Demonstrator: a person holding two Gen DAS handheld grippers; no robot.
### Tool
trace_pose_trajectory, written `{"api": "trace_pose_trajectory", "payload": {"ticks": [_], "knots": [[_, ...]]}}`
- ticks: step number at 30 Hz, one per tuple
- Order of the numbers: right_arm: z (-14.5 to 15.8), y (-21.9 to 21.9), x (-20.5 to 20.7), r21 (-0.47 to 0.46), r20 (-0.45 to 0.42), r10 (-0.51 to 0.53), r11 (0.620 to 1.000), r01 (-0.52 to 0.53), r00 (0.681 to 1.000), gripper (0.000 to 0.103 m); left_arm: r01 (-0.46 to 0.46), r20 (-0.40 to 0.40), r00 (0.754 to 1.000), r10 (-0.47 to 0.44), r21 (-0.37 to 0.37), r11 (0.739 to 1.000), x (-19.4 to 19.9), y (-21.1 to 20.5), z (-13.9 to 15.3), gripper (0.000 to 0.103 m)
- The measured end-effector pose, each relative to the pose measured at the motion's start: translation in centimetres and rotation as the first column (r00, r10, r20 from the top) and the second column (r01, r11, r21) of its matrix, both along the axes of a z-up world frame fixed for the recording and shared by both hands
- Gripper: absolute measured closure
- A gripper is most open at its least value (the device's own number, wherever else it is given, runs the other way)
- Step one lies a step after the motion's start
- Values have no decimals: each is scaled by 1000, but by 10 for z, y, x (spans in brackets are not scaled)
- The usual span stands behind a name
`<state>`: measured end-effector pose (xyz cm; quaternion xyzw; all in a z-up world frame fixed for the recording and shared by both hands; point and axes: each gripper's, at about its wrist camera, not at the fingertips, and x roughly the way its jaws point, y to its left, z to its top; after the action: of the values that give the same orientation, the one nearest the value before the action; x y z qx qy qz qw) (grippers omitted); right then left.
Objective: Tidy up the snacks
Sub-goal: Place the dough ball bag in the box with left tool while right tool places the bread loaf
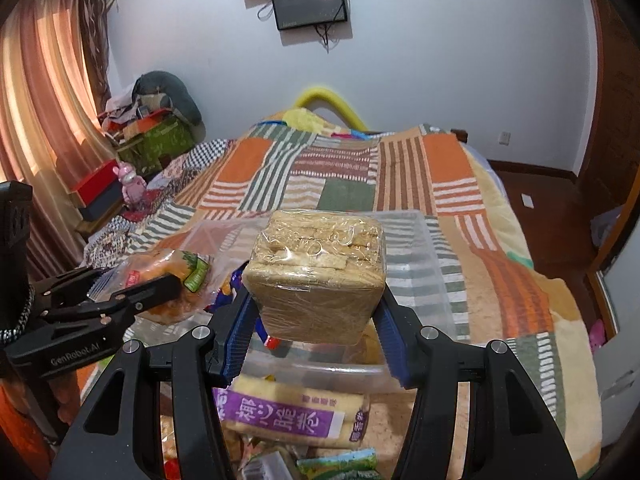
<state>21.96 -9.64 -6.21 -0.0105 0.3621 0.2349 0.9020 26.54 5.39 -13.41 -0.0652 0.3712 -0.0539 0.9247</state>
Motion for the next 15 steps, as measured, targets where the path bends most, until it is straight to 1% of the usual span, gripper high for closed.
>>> {"api": "trace_pose_trajectory", "payload": {"ticks": [4,9,12,15], "knots": [[-8,5,2,-24,-21,11,1000,-11,1000,50,12,-20,1000,-12,-1,1000,6,-4,-8,52],[-14,6,6,-38,-51,23,999,-25,998,50,20,-53,998,-19,7,1000,10,-8,-15,46],[-18,6,9,-47,-85,35,998,-39,996,48,9,-46,999,-8,21,1000,7,-8,-13,43],[-14,1,5,-32,-86,38,999,-41,996,47,5,-36,999,-5,7,1000,1,-4,-5,40]]}}
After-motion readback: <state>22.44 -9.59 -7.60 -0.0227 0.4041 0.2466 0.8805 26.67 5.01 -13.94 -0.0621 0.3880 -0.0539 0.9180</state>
